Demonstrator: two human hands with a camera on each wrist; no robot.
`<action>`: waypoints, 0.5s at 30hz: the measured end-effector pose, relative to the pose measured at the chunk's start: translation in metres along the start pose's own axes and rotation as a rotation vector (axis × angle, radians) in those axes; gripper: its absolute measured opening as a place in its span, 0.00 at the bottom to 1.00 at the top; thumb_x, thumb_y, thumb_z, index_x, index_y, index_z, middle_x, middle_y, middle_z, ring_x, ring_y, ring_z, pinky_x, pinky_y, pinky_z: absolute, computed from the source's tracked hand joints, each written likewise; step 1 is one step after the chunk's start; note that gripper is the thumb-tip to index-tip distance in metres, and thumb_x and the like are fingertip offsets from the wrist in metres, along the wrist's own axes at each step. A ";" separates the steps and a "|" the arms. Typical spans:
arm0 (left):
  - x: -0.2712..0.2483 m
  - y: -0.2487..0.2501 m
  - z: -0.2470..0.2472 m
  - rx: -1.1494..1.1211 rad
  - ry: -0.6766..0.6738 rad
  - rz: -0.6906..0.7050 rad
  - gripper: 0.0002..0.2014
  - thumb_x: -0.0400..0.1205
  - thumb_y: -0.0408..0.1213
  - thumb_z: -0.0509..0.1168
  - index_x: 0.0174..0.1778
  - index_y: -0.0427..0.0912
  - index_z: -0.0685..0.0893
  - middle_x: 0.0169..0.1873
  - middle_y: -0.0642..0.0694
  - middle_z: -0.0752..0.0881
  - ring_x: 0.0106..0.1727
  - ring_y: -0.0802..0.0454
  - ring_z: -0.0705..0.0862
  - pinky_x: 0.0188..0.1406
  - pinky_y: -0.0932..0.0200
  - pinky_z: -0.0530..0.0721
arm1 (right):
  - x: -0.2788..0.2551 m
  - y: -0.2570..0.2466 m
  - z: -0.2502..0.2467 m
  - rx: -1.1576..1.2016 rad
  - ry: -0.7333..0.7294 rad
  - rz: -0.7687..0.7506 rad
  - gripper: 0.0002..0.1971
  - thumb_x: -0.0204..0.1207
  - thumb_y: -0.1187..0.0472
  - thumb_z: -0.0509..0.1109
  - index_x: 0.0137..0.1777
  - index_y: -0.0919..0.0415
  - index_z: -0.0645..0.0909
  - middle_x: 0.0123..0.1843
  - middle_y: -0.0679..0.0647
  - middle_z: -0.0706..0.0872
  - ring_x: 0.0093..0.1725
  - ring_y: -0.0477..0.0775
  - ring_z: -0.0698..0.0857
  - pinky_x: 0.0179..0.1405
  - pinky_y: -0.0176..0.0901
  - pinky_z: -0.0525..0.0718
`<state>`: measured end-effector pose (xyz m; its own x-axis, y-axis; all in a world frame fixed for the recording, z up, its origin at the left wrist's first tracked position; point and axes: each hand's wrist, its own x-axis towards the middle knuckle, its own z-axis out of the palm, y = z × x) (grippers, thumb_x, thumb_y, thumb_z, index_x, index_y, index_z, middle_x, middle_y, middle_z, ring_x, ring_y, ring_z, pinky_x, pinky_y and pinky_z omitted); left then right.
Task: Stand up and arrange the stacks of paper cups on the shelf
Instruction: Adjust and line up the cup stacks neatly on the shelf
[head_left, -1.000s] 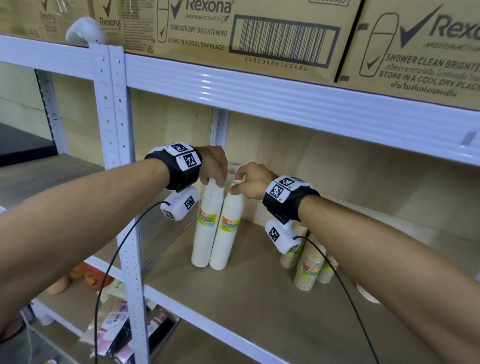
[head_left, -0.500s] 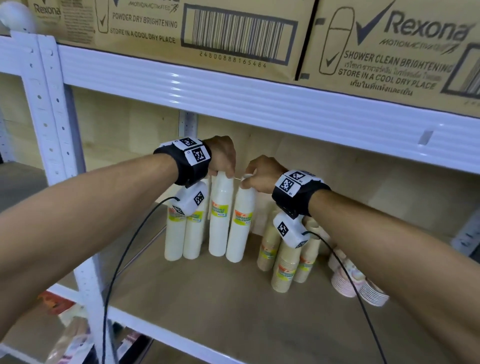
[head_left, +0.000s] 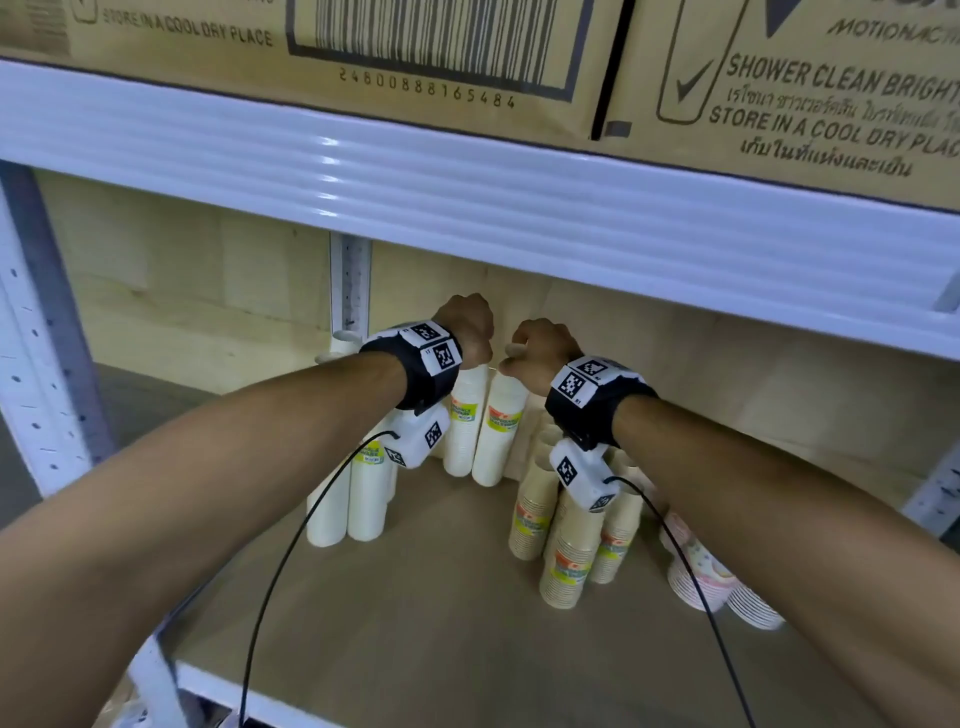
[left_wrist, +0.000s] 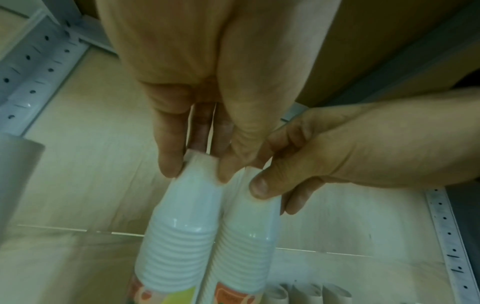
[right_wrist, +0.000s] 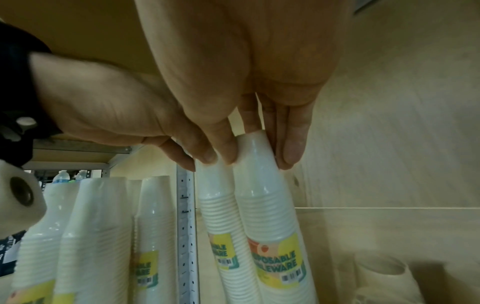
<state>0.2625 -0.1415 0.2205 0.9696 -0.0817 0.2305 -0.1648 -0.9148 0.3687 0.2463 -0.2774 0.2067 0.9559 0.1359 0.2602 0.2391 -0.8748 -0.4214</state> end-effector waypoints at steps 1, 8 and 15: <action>0.005 -0.001 0.004 -0.005 -0.002 -0.001 0.19 0.75 0.30 0.71 0.63 0.36 0.85 0.62 0.43 0.84 0.61 0.45 0.84 0.56 0.55 0.85 | 0.003 0.002 0.002 -0.005 0.000 0.004 0.19 0.71 0.53 0.75 0.60 0.58 0.80 0.62 0.58 0.83 0.59 0.60 0.84 0.56 0.50 0.85; 0.026 -0.008 0.021 -0.025 0.025 -0.041 0.19 0.75 0.32 0.71 0.64 0.39 0.83 0.64 0.43 0.81 0.62 0.44 0.83 0.55 0.57 0.83 | 0.022 0.012 0.014 0.003 -0.016 0.042 0.20 0.72 0.52 0.74 0.63 0.56 0.79 0.65 0.58 0.79 0.61 0.60 0.82 0.55 0.47 0.82; 0.040 -0.009 0.031 -0.027 0.048 -0.101 0.18 0.78 0.28 0.69 0.65 0.37 0.80 0.65 0.42 0.80 0.63 0.43 0.82 0.52 0.59 0.80 | 0.037 0.012 0.021 0.023 -0.008 0.043 0.17 0.76 0.55 0.72 0.63 0.60 0.80 0.64 0.58 0.82 0.61 0.61 0.84 0.52 0.46 0.82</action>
<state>0.3080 -0.1487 0.1988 0.9719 0.0298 0.2336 -0.0722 -0.9065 0.4160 0.2886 -0.2731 0.1925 0.9668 0.1021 0.2343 0.2014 -0.8689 -0.4521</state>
